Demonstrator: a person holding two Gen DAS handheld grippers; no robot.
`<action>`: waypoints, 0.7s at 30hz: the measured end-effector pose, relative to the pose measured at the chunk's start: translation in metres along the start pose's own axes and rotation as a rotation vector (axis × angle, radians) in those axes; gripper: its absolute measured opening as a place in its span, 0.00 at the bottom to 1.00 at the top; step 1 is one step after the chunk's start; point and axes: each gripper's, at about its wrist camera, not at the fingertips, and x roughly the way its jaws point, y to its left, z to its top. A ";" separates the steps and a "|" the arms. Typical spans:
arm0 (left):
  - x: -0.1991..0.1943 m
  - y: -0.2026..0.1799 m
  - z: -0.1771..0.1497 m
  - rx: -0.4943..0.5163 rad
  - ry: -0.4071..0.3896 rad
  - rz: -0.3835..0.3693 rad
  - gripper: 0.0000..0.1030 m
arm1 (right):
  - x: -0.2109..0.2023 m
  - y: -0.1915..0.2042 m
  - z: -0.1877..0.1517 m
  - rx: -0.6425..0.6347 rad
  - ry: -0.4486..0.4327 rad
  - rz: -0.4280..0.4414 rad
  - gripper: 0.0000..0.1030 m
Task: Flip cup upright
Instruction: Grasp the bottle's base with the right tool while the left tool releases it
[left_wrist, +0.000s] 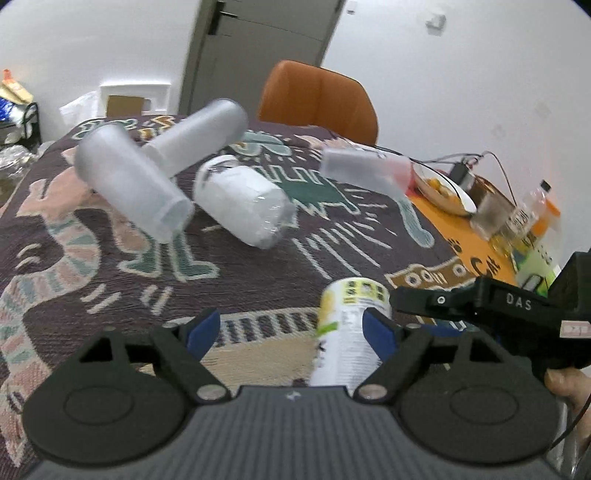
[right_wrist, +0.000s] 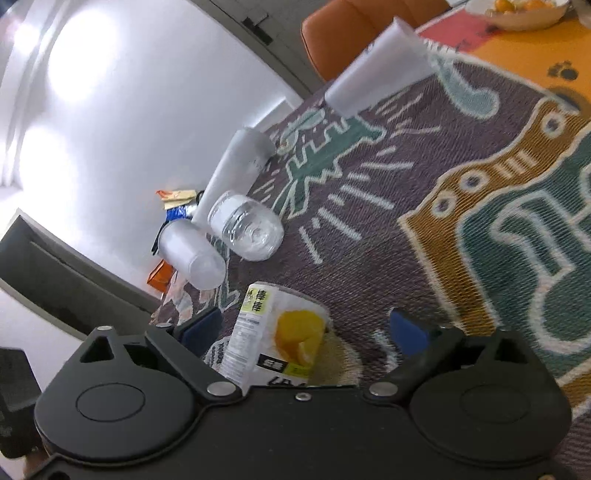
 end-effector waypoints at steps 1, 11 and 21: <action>0.000 0.004 -0.001 -0.011 -0.001 0.003 0.81 | 0.004 0.000 0.000 0.010 0.011 0.003 0.91; 0.005 0.035 -0.011 -0.091 0.001 0.011 0.81 | 0.036 0.011 0.006 0.038 0.099 0.006 0.88; 0.003 0.049 -0.018 -0.147 -0.009 0.006 0.81 | 0.047 0.014 0.009 0.029 0.136 -0.009 0.61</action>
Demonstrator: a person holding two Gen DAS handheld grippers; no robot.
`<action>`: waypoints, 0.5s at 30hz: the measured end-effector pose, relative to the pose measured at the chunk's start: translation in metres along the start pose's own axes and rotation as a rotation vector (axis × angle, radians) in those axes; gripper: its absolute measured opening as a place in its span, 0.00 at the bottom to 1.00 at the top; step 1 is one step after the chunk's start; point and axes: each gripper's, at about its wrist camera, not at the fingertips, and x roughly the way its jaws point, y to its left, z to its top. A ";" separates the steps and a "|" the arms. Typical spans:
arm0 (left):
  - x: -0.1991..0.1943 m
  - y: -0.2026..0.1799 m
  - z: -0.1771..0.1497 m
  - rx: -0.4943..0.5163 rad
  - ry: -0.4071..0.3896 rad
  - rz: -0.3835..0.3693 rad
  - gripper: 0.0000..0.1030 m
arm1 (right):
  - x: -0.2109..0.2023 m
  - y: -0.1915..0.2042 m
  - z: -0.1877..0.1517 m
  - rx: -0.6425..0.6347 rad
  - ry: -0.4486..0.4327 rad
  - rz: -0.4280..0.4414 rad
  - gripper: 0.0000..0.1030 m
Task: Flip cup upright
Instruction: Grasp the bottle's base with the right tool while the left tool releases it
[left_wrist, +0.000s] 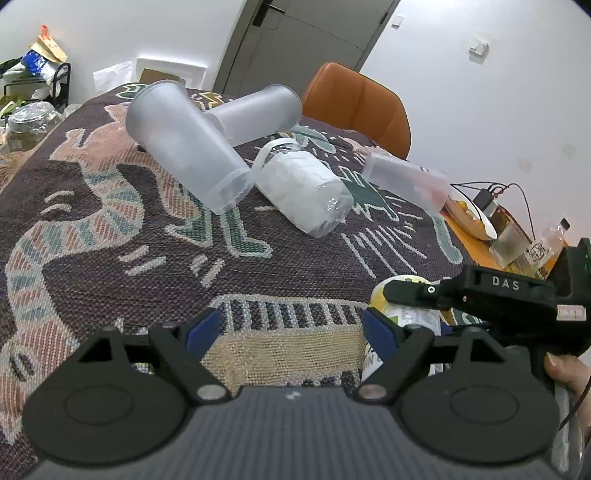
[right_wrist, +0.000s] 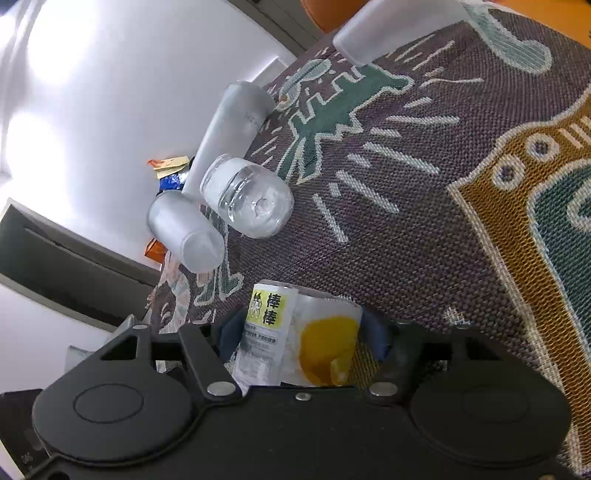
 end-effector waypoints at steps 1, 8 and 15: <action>-0.001 0.001 -0.001 -0.006 -0.003 0.000 0.81 | -0.001 0.000 0.000 0.001 -0.001 0.002 0.61; -0.013 0.001 -0.004 -0.020 -0.029 -0.004 0.81 | -0.023 0.018 -0.009 -0.102 -0.081 0.014 0.61; -0.028 0.001 -0.006 -0.028 -0.073 -0.007 0.81 | -0.043 0.053 -0.024 -0.316 -0.207 -0.048 0.60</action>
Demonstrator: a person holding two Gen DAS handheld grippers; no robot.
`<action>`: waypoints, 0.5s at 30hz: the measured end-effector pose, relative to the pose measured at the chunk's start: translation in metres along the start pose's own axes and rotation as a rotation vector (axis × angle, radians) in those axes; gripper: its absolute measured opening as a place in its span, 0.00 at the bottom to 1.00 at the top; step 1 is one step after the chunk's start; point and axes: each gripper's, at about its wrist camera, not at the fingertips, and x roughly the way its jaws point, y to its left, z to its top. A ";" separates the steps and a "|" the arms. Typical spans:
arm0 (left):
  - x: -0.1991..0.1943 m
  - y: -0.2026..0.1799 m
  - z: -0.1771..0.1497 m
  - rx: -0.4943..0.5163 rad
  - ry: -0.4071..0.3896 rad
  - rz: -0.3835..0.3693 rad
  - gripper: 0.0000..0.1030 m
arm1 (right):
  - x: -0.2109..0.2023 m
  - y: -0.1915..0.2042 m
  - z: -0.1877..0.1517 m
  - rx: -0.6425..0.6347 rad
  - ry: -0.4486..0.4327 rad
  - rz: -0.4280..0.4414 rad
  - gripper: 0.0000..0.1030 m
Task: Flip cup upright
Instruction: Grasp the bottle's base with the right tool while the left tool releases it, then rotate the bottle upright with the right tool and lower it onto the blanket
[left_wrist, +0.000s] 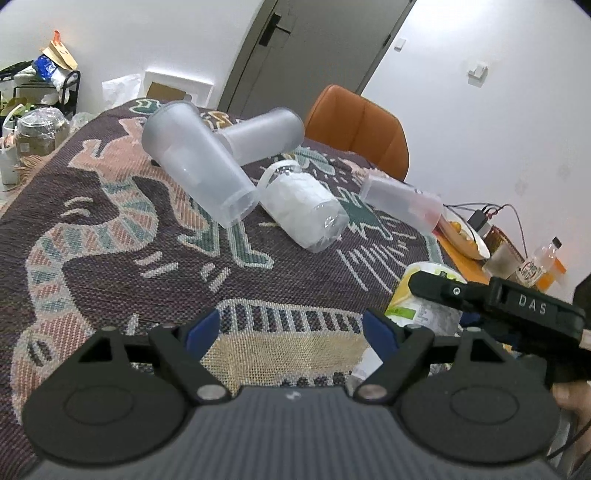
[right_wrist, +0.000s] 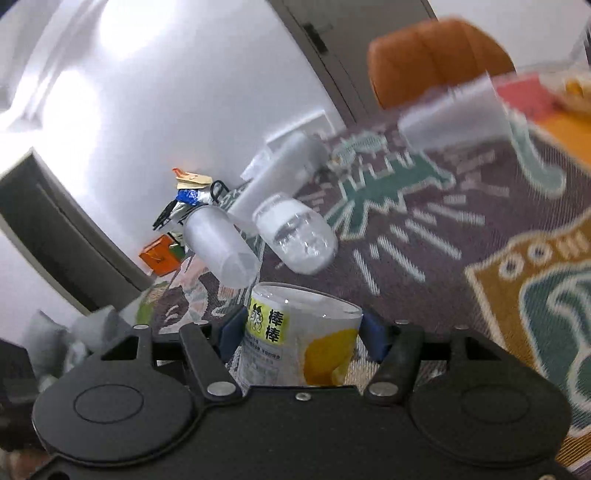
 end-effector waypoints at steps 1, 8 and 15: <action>-0.002 0.000 0.000 0.001 -0.005 0.004 0.81 | -0.002 0.005 0.000 -0.029 -0.015 -0.010 0.60; -0.014 0.005 -0.005 -0.039 -0.040 0.004 0.81 | -0.010 0.033 0.001 -0.212 -0.121 -0.071 0.58; -0.022 0.022 -0.011 -0.093 -0.067 0.010 0.84 | -0.002 0.055 -0.004 -0.389 -0.202 -0.127 0.57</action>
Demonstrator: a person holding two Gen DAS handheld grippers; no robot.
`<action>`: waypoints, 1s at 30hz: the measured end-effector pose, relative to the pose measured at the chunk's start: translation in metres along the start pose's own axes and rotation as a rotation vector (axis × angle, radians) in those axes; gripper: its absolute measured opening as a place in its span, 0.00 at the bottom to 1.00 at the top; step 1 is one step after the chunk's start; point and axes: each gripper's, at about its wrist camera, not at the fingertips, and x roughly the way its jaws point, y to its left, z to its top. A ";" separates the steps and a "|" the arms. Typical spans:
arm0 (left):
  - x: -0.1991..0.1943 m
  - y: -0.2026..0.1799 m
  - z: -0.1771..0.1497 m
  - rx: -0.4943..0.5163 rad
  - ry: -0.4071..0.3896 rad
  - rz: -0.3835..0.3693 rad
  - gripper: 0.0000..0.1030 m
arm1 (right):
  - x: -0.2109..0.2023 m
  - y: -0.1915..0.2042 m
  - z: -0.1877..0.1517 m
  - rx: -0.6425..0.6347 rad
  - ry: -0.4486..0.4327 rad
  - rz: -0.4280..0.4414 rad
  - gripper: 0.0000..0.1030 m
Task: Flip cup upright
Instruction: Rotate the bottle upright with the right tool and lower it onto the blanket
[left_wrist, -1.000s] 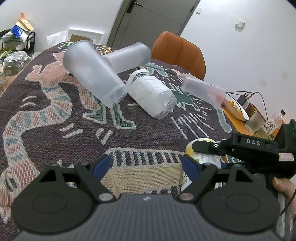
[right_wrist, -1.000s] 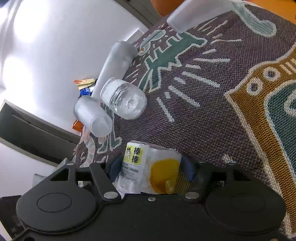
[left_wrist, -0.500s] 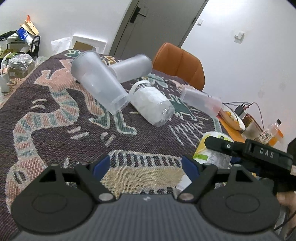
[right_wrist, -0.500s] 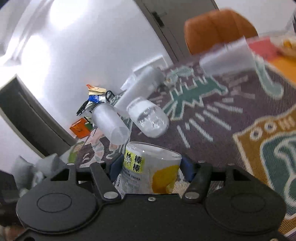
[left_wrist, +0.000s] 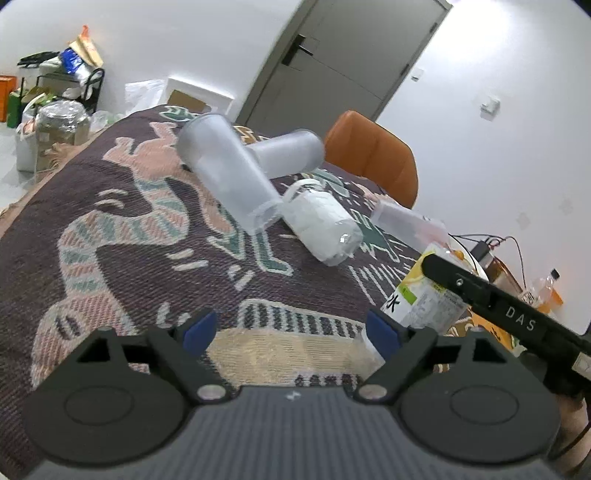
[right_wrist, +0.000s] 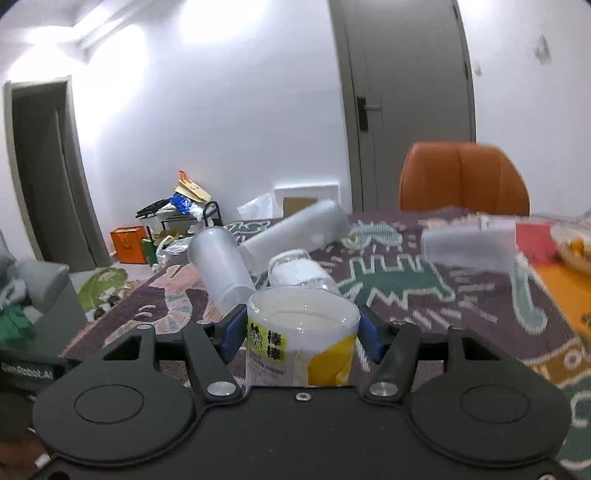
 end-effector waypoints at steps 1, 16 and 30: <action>-0.001 0.002 0.000 -0.006 -0.007 0.002 0.84 | 0.001 0.003 0.000 -0.021 -0.014 -0.008 0.57; -0.005 0.021 -0.003 -0.056 -0.033 -0.003 0.85 | 0.011 0.022 -0.003 -0.097 -0.016 -0.040 0.58; -0.015 -0.006 0.001 0.013 -0.082 0.038 0.94 | -0.011 0.002 -0.003 0.015 0.017 0.017 0.87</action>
